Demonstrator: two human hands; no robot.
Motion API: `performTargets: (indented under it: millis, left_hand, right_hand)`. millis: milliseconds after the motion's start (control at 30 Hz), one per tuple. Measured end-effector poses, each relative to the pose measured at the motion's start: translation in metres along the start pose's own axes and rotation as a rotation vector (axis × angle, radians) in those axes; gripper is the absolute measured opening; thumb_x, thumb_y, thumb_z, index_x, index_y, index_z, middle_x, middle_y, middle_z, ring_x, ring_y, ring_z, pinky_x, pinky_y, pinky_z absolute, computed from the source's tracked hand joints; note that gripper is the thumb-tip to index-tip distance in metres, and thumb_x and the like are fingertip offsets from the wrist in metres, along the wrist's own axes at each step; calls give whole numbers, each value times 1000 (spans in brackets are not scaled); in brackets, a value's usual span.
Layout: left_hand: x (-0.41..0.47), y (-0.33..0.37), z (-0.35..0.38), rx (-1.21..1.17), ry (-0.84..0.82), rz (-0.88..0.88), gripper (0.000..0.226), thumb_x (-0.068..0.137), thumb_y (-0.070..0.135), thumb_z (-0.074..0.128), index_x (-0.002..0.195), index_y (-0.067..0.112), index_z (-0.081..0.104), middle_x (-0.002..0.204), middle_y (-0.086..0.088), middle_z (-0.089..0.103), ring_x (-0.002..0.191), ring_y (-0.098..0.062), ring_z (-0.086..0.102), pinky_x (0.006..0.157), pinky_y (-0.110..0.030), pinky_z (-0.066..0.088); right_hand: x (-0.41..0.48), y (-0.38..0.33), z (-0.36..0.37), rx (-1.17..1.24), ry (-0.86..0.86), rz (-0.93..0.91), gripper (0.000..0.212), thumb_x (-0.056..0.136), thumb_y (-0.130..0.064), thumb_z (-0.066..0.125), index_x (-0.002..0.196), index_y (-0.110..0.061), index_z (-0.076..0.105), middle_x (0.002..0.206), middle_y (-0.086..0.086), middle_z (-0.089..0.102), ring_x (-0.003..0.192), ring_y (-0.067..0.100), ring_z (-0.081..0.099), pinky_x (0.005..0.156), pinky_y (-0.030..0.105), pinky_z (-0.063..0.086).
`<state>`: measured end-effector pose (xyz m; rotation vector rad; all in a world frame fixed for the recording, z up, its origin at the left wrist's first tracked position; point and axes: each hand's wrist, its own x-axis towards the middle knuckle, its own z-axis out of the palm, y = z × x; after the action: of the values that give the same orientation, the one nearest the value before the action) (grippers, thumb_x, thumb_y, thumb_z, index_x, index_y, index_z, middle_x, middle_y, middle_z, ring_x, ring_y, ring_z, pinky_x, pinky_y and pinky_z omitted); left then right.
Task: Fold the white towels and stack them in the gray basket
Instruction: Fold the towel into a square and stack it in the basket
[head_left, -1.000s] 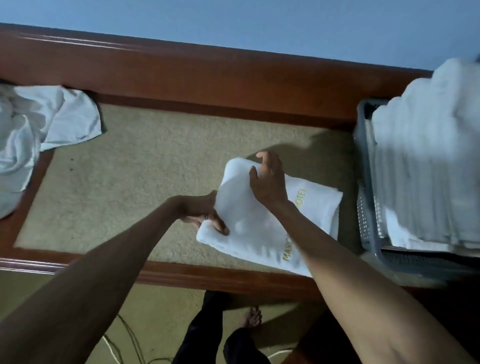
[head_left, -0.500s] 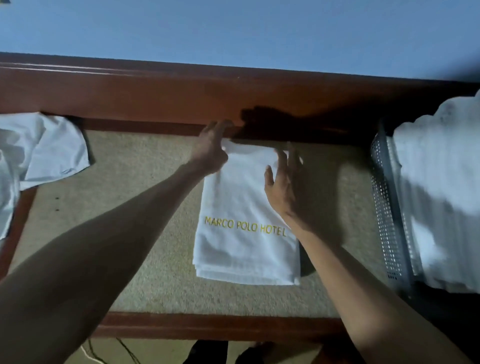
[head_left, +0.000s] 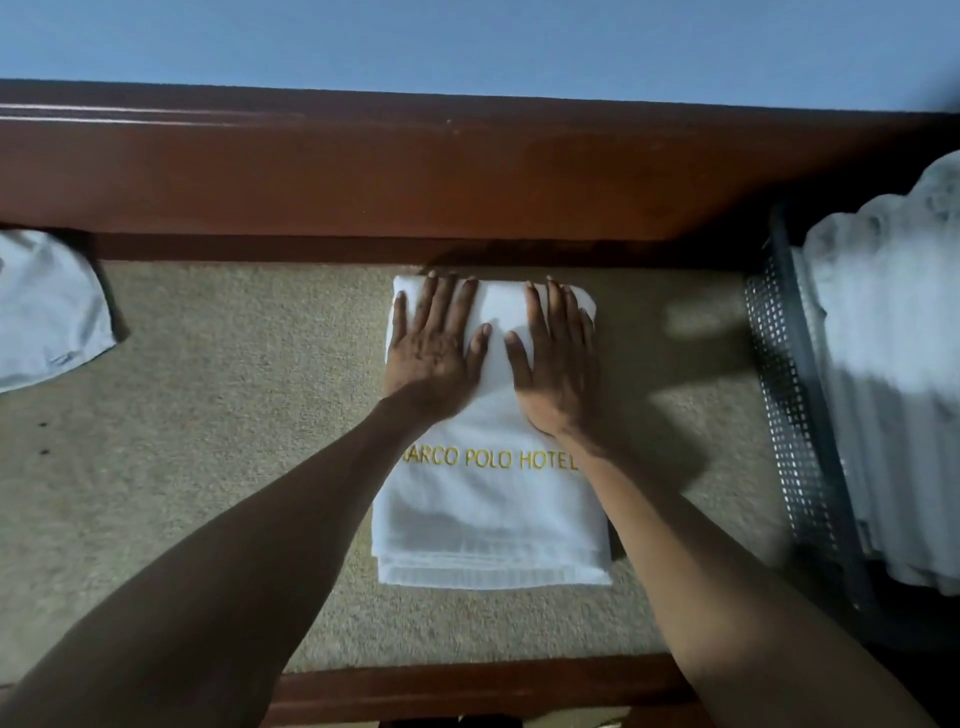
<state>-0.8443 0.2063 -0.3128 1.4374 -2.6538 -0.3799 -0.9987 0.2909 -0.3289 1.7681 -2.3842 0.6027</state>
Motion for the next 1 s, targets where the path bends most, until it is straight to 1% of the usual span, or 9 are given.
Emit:
performTargets:
  millis: [167, 267, 367, 467, 567, 633, 800, 900, 1000]
  left_hand:
    - [-6, 6, -3, -7, -1, -4, 65, 108, 49, 12, 165, 20, 3, 173, -5, -1, 159, -20, -6, 128, -50, -1]
    - [-35, 13, 0, -34, 15, -42, 65, 109, 44, 19, 165, 16, 1, 173, -8, -4, 159, -21, -5, 128, -49, 4]
    - [-77, 18, 3, -62, 15, -46, 64, 111, 41, 23, 165, 15, 1, 173, -7, -5, 159, -19, -7, 129, -46, 1]
    - [-109, 21, 5, -61, -10, -74, 64, 111, 43, 17, 165, 17, -5, 172, -5, -10, 158, -19, -11, 129, -45, -3]
    - [-141, 24, 8, -53, -38, -81, 65, 109, 48, 11, 164, 20, -10, 171, -2, -15, 157, -17, -16, 128, -42, -7]
    - [-161, 22, 9, -62, -51, -61, 65, 110, 50, 13, 164, 22, -10, 171, -1, -16, 157, -16, -17, 128, -41, -8]
    - [-187, 0, -1, -88, -79, 90, 66, 110, 50, 23, 164, 27, -6, 171, 7, -13, 157, -11, -14, 129, -42, -1]
    - [-202, -10, -6, -112, -83, 77, 66, 110, 50, 26, 164, 31, -7, 171, 13, -14, 157, -7, -13, 129, -41, 3]
    - [-215, -11, -7, -149, -84, 8, 68, 109, 53, 28, 164, 31, -7, 171, 14, -13, 157, -6, -12, 126, -34, 4]
  right_hand:
    - [-1, -5, -5, -32, -73, 16, 59, 107, -43, 38, 157, -12, 34, 164, 14, 30, 152, 28, 29, 122, 44, 26]
    - [-15, -12, -13, -50, -159, 68, 64, 104, -43, 34, 159, -11, 29, 165, 18, 25, 154, 32, 24, 123, 49, 24]
    - [-51, -14, -28, -39, -198, 93, 67, 103, -45, 30, 160, -10, 26, 167, 18, 18, 156, 31, 16, 124, 51, 21]
    - [-78, -16, -40, 34, -278, 114, 68, 103, -48, 25, 162, -14, 20, 170, 14, 10, 157, 29, 8, 123, 52, 14]
    - [-100, -18, -49, 87, -274, 126, 65, 103, -45, 28, 161, -13, 26, 168, 16, 16, 156, 33, 13, 122, 58, 21]
    - [-121, -16, -55, 99, -252, 104, 62, 104, -41, 32, 159, -14, 30, 167, 15, 21, 155, 35, 17, 119, 58, 26]
    - [-157, 11, -68, 220, -274, 55, 61, 105, -54, 30, 161, -29, 24, 171, 2, 11, 155, 32, 16, 122, 54, 24]
    - [-161, 15, -69, 274, -267, 33, 61, 106, -51, 32, 161, -26, 27, 171, 3, 11, 155, 30, 18, 123, 48, 25]
    - [-163, 18, -74, 315, -252, 16, 58, 106, -44, 38, 158, -19, 33, 169, 6, 16, 154, 26, 23, 122, 40, 29]
